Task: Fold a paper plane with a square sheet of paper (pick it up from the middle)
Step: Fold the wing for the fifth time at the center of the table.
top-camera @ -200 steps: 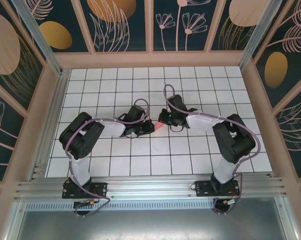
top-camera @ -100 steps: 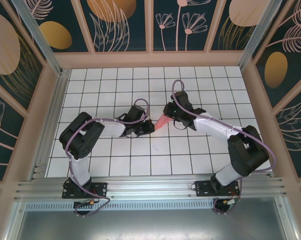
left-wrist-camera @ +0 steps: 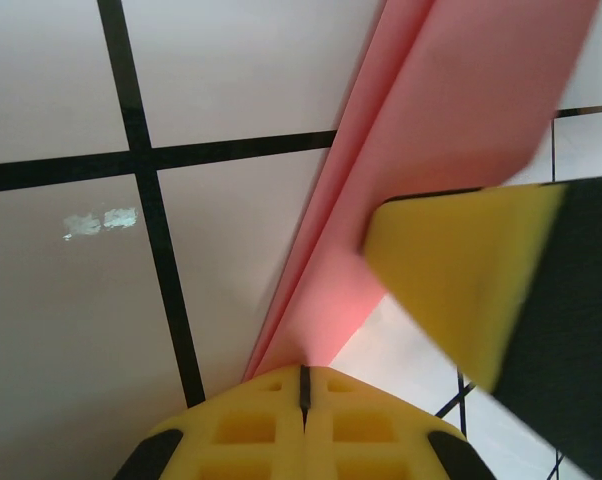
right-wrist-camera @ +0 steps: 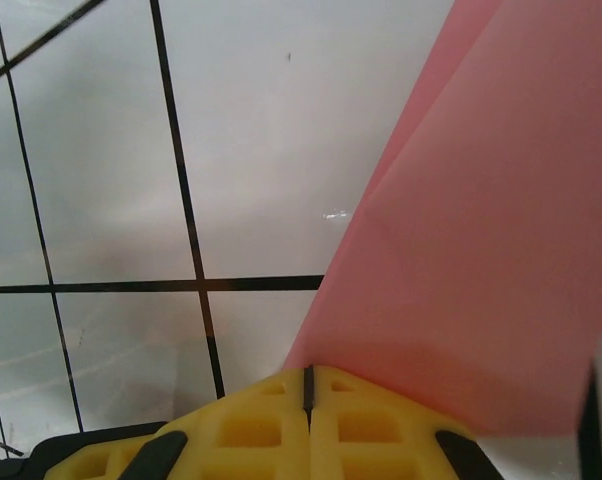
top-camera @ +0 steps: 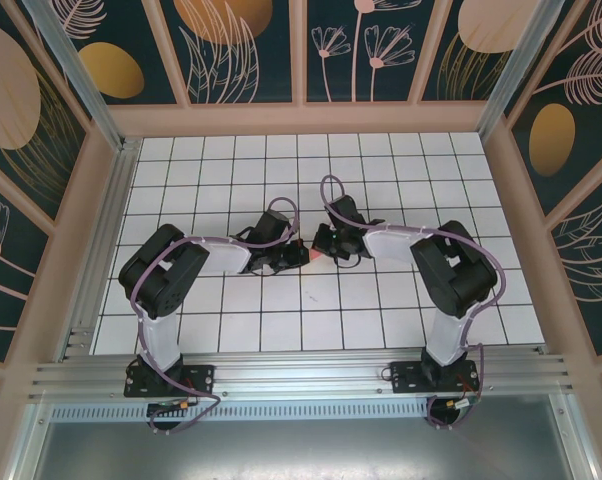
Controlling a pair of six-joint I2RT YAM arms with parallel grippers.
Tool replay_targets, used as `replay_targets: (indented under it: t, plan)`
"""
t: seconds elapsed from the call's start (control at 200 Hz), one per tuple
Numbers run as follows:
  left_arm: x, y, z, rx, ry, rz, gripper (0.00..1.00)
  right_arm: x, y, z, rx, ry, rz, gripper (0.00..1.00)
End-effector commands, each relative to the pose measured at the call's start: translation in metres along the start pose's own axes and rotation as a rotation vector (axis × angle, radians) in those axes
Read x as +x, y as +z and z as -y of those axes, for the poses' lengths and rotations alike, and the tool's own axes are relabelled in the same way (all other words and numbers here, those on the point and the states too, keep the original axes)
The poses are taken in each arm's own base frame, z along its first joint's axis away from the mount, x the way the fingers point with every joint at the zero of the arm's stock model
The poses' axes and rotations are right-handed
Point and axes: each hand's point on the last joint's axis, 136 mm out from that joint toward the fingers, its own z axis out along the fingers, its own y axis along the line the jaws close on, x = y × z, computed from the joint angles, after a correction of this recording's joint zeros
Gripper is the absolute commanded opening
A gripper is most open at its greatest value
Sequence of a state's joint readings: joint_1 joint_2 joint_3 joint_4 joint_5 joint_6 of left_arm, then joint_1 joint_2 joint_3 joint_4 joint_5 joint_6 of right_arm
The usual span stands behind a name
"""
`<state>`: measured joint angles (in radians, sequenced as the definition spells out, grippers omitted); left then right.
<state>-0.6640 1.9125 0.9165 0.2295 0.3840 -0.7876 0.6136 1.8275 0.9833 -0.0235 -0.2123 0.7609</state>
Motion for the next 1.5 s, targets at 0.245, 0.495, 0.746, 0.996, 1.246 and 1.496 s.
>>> replay_targets:
  t: [0.245,0.495,0.746,0.996,1.246,1.496]
  plan:
    - [0.046,0.010,-0.062,-0.188,-0.082,-0.122,0.00,0.004,0.019,-0.003,-0.046,0.036,-0.063,0.07]
    - [0.057,0.007,-0.071,-0.204,-0.087,-0.140,0.00,-0.026,0.013,0.026,-0.032,0.091,0.005,0.07]
    - [0.064,0.004,-0.075,-0.207,-0.092,-0.146,0.00,-0.060,0.006,0.064,-0.004,0.157,0.078,0.07]
    - [0.062,0.005,-0.072,-0.195,-0.083,-0.149,0.00,-0.092,-0.032,0.054,-0.062,0.108,0.201,0.06]
    - [0.063,0.006,-0.072,-0.189,-0.083,-0.153,0.00,-0.061,-0.057,-0.012,-0.157,-0.043,0.191,0.07]
    - [0.063,0.007,-0.072,-0.186,-0.087,-0.150,0.00,-0.065,-0.076,-0.004,-0.049,0.041,0.337,0.07]
